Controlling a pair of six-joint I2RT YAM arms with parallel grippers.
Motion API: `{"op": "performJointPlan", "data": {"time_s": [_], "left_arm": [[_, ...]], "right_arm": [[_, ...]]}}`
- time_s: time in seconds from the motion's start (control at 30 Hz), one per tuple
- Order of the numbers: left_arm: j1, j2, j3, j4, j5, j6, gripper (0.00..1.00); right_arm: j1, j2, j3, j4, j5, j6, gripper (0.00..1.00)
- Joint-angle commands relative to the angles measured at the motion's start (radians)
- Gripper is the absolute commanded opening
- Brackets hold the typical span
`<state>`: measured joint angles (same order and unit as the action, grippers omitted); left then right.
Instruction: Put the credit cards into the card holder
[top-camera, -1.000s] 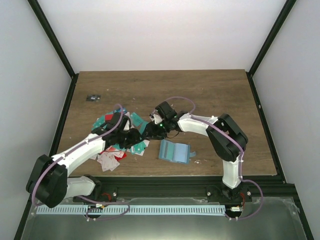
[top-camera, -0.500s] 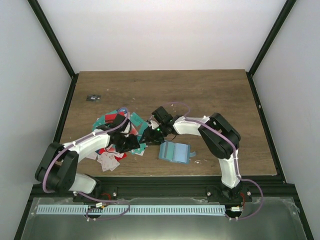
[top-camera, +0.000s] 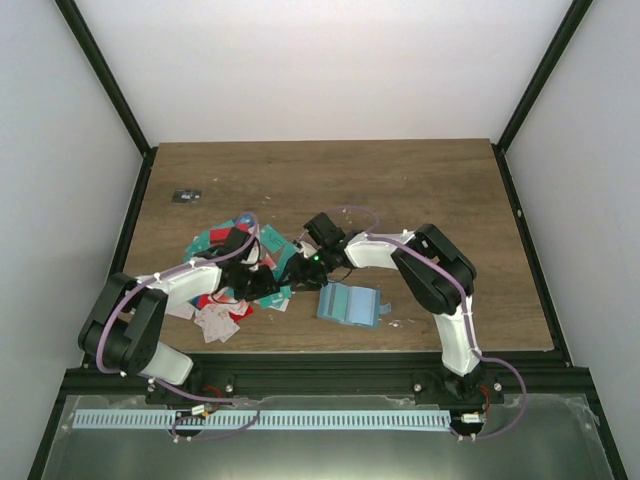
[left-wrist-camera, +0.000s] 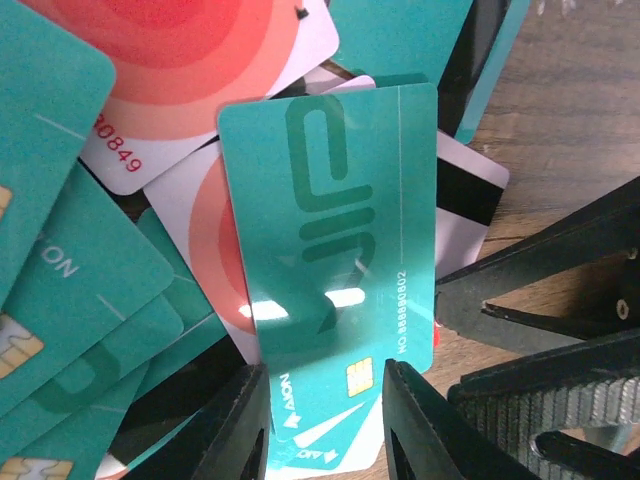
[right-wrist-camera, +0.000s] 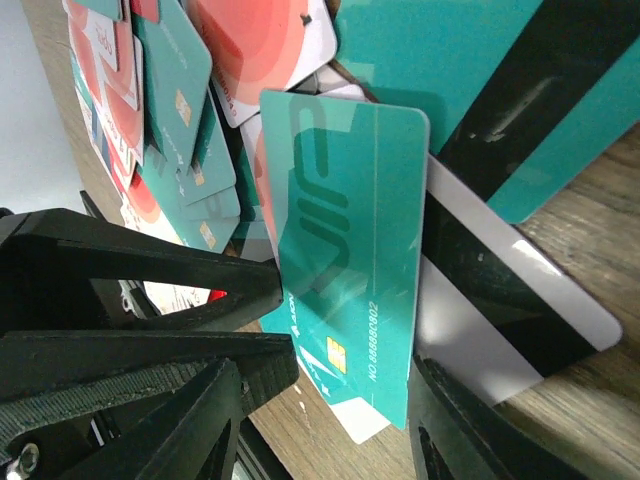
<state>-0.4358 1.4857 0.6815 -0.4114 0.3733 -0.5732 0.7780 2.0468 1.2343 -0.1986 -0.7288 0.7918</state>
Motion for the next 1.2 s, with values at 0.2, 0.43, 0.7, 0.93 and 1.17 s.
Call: {"op": "performJointPlan", "data": {"time_s": [0.2,0.43,0.7,0.93,1.17], "left_arm": [[-0.013,-0.007,-0.147,0.192,0.177,-0.038,0.31],[-0.013,-0.119,-0.179,0.237,0.219,-0.088,0.3],[-0.012,-0.207,-0.179,0.238,0.207,-0.109,0.3],[-0.009,-0.268,-0.05,-0.127,-0.063,-0.052,0.35],[0.004,-0.34,0.052,-0.376,-0.289,-0.153,0.58]], "right_arm": [[0.021,-0.018,-0.056,0.319,-0.203,0.127,0.47],[0.02,-0.055,-0.097,0.428,-0.239,0.165,0.46],[0.021,-0.082,-0.132,0.497,-0.264,0.19,0.45],[0.021,-0.107,-0.054,0.223,-0.13,0.039,0.45],[0.022,-0.134,-0.036,0.07,0.017,0.003,0.45]]}}
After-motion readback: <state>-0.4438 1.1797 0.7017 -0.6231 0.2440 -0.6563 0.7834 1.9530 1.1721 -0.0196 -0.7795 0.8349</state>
